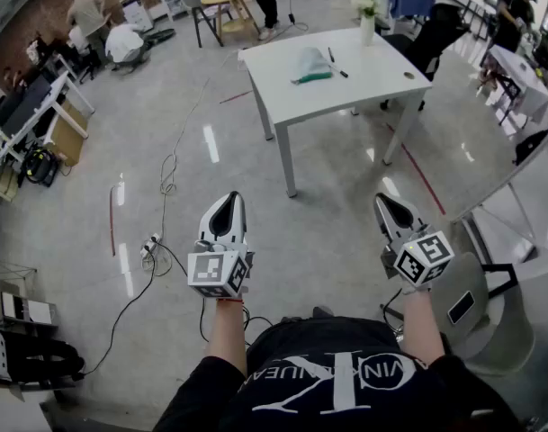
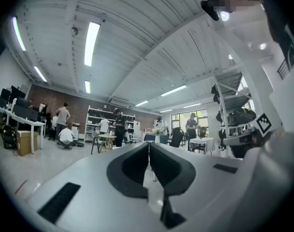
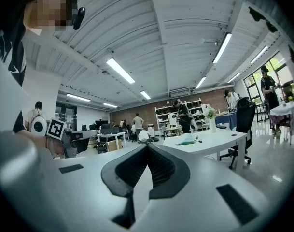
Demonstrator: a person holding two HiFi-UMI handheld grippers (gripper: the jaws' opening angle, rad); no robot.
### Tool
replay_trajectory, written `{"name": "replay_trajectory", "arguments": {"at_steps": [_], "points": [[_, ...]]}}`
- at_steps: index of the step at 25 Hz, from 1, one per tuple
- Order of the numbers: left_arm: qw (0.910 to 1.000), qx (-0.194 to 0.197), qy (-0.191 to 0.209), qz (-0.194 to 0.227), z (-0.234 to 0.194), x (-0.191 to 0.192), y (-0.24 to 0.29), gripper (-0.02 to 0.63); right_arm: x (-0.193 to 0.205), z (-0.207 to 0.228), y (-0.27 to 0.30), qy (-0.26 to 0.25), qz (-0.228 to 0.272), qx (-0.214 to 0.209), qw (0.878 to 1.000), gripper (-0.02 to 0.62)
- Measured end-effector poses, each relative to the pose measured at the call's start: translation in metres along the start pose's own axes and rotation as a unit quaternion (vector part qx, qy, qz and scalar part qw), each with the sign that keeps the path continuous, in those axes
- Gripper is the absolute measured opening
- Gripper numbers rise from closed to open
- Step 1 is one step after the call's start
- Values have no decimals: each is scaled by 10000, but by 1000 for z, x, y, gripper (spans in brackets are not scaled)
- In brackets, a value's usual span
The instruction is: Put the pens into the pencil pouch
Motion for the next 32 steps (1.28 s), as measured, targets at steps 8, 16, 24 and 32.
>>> {"name": "replay_trajectory", "arguments": {"at_steps": [8,16,24,32], "points": [[9999,-98,-24,-109,11,14,-7,6,12,2,-3,-157,-182,-116,9996,8],[9995,131,-272,-11,20,4,-1,16,3,24,-15,-61,-4,274,9996,48],[9992,45,-308,-258,20,12,6,117,14,42,-20,224,-138,300,9992,112],[9978,91,-417,-507,7,40,45,117,18,77,4,485,-147,411,9979,120]]}}
Point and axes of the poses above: the fingertips, and each gripper's own axes: y forward along the fingers, z to its right, x out of its underside, the point moved 3 cm from there along -y, backward along the fingers, and after that the axes turned 12 degrees about y, right-handed, at the moved point
